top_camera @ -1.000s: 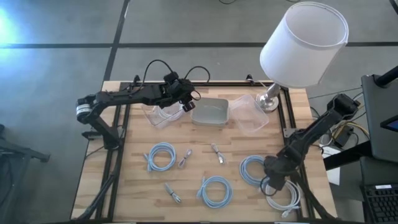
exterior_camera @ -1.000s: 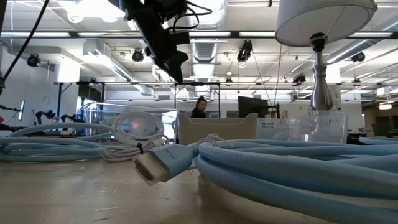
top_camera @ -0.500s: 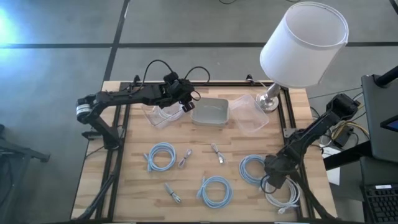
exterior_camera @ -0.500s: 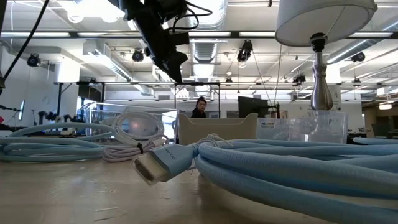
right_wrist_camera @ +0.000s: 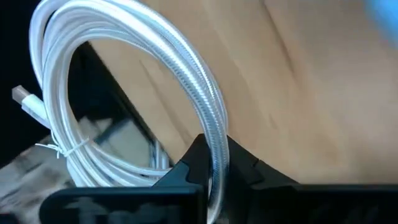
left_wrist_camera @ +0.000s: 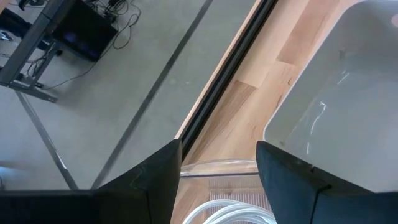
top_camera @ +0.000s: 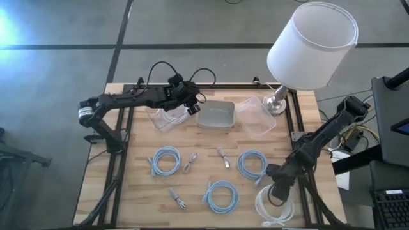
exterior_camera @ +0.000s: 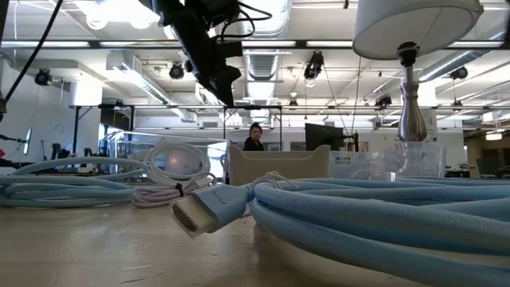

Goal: Pick & Place USB Port
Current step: Put the white HDMI cable into the left transparent bin

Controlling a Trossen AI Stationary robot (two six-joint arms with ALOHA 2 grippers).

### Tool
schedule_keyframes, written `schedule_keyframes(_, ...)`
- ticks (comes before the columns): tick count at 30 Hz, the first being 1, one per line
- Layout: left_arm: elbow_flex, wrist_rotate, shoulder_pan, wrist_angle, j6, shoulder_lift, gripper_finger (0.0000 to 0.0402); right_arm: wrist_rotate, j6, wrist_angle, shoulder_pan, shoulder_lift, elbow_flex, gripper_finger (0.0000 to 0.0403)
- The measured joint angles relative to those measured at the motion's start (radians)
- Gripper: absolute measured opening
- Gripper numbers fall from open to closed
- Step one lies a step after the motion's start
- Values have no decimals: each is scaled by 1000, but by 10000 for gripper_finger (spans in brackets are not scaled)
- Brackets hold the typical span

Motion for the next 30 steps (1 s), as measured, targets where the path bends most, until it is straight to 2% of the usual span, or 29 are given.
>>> schedule_keyframes(3,0,10,0,0,-2,0,211,203,-111,-28,-4,0,46,15)
schedule_keyframes(8,0,122,0,-1,-5,0,211,470,-274,-45,-40,0,78,14)
schedule_keyframes(11,0,246,0,0,-14,0,211,561,-369,-46,-88,0,85,14)
schedule_keyframes(14,0,412,0,1,-41,0,211,641,-450,-47,-148,0,91,14)
schedule_keyframes(19,-1,718,-2,14,-68,0,211,861,-589,-40,-258,0,95,14)
schedule_keyframes(21,-1,792,-6,25,-83,0,211,929,-649,-39,-306,0,95,14)
schedule_keyframes(26,-31,826,-27,117,-135,0,211,1032,-735,-19,-414,0,95,13)
schedule_keyframes(30,-94,828,-50,268,-184,0,211,1043,-816,54,-478,0,94,13)
